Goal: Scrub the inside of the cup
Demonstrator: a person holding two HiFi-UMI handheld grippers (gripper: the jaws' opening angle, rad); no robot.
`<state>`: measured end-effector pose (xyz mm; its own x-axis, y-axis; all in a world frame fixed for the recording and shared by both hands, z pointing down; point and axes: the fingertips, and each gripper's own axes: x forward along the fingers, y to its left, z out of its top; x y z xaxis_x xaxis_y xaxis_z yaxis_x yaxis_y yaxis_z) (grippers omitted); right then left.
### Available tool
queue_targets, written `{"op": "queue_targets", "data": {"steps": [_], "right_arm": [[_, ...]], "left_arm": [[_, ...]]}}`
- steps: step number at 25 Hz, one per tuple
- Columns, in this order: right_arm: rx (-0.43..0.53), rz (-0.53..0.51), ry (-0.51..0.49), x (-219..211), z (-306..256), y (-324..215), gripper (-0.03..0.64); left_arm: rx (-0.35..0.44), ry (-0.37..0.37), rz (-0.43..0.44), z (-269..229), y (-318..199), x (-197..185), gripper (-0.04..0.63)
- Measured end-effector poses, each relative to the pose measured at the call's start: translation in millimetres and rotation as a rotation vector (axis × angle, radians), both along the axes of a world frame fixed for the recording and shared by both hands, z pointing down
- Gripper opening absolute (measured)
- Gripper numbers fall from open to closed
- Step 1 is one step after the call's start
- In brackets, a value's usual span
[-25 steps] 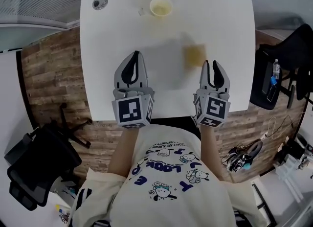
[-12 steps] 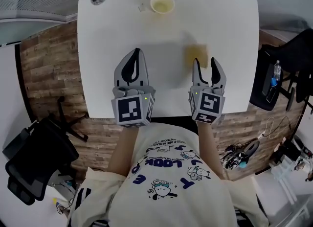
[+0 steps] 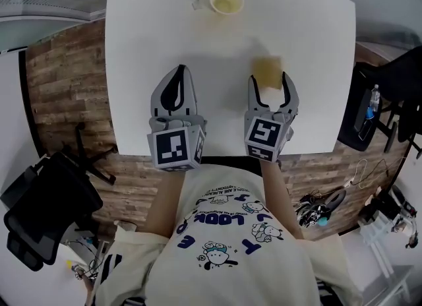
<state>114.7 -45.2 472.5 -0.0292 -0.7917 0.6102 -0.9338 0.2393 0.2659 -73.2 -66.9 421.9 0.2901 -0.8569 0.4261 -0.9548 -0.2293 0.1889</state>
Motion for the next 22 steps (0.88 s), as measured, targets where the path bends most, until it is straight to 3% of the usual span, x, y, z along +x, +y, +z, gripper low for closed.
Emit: {"op": "queue_targets", "data": {"steps": [6,12,22], "right_arm": [[0.001,0.048,0.015,10,-3,2,0.34],[-0.072,-0.001,-0.015,-1,11,5,0.346],[-0.09,-0.218,0.213,-35,23,4,0.347]], "left_arm": [[0.005,0.008,-0.019,3,0,-6,0.009],[-0.007,0.008,-0.019,5,-1,-6,0.009],[-0.009,0.013,-0.034,7,1,-12,0.009]]}}
